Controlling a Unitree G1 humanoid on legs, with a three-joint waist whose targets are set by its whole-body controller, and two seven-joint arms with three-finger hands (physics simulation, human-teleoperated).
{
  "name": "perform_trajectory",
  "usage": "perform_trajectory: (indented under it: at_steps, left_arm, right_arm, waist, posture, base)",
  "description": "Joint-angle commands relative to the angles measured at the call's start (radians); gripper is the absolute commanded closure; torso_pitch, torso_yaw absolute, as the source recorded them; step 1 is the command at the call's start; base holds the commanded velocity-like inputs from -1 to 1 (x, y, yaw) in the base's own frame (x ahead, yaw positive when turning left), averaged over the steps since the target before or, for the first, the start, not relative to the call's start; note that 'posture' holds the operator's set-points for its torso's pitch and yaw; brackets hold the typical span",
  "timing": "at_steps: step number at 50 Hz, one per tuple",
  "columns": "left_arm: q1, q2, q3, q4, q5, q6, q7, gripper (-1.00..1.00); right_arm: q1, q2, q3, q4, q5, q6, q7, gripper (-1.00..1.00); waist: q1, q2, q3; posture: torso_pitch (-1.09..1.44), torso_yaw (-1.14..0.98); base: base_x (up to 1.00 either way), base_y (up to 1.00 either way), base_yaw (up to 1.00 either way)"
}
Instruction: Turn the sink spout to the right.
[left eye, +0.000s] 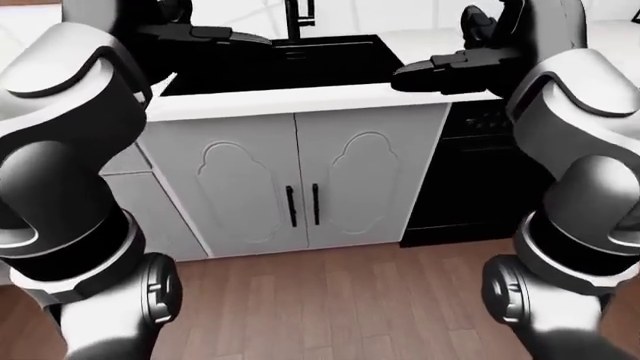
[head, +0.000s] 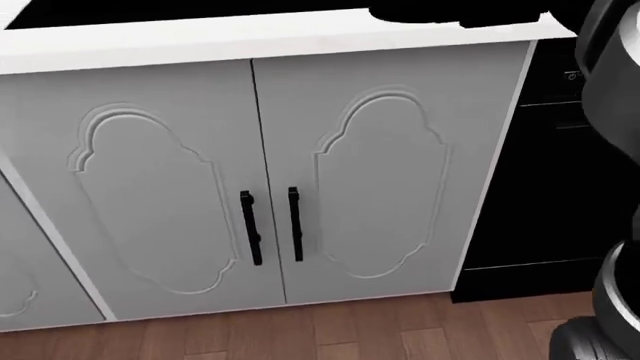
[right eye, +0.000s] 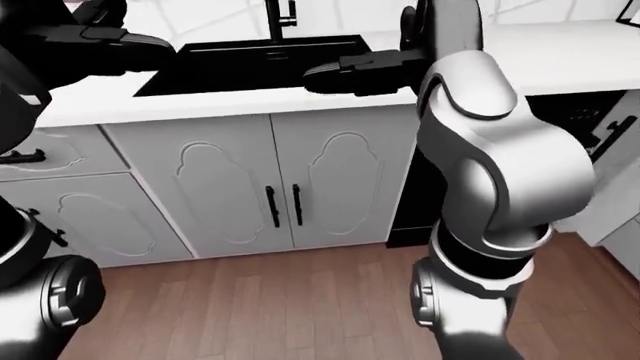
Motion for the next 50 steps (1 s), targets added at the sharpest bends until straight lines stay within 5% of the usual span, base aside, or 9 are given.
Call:
perform_trajectory:
  at_steps: [1, 10, 16, 19, 26, 32, 41, 43, 50]
  left_arm:
    - [-0.030, -0.001, 0.003, -0.015, 0.006, -0.017, 0.003, -1.00]
    - [-0.029, -0.008, -0.006, -0.019, 0.025, -0.016, -0.009, -1.00]
    - [-0.038, -0.009, -0.009, -0.010, 0.039, -0.016, -0.022, -1.00]
    - [-0.041, -0.009, -0.011, -0.015, 0.044, -0.010, -0.027, -1.00]
    - [-0.019, -0.023, -0.008, -0.028, 0.056, -0.013, -0.034, -1.00]
    - [-0.017, -0.034, -0.005, -0.042, 0.059, -0.004, -0.029, -1.00]
    - [-0.011, -0.034, -0.008, -0.041, 0.065, -0.010, -0.037, -1.00]
    - [-0.012, -0.035, -0.005, -0.045, 0.065, -0.006, -0.036, -1.00]
    - [-0.026, -0.036, -0.007, -0.038, 0.069, -0.002, -0.036, -1.00]
  right_arm:
    - [-0.023, -0.010, -0.017, -0.012, -0.014, -0.028, 0.005, -1.00]
    - [-0.021, 0.012, -0.020, -0.059, -0.008, -0.011, 0.022, -1.00]
    - [-0.026, 0.002, 0.000, -0.046, -0.027, -0.019, 0.041, -1.00]
    - [-0.009, 0.011, -0.002, -0.047, -0.039, -0.027, 0.047, -1.00]
    - [0.006, 0.026, 0.005, -0.068, -0.061, -0.014, 0.058, -1.00]
    - [0.009, 0.026, 0.004, -0.067, -0.072, -0.019, 0.072, -1.00]
    - [0.003, 0.032, 0.007, -0.073, -0.089, -0.006, 0.081, -1.00]
    - [0.006, 0.034, 0.008, -0.073, -0.093, -0.010, 0.083, -1.00]
    - [0.018, 0.035, 0.010, -0.074, -0.106, -0.013, 0.095, -1.00]
  waist:
    - [-0.013, 0.018, -0.026]
    - [0.007, -0.101, 0.002]
    - [0.002, -0.057, -0.028]
    - [-0.003, -0.047, 0.011]
    - [0.010, -0.098, -0.006]
    - [0.009, -0.097, -0.015]
    - [-0.021, 0.009, -0.037]
    - [-0.020, 0.022, -0.001]
    - [-0.001, -0.021, -0.008]
  posture:
    - [0.00, 0.00]
    - [0.00, 0.00]
    - [0.00, 0.00]
    - [0.00, 0.00]
    - [0.00, 0.00]
    - [0.00, 0.00]
    - [0.00, 0.00]
    - [0.00, 0.00]
    - [0.00, 0.00]
  base:
    - [0.00, 0.15, 0.00]
    - [0.00, 0.00, 0.00]
    - [0.05, 0.00, 0.00]
    - [0.34, 0.00, 0.00]
    - [0.34, 0.00, 0.00]
    - [0.34, 0.00, 0.00]
    - [0.34, 0.00, 0.00]
    - [0.34, 0.00, 0.00]
    - [0.34, 0.00, 0.00]
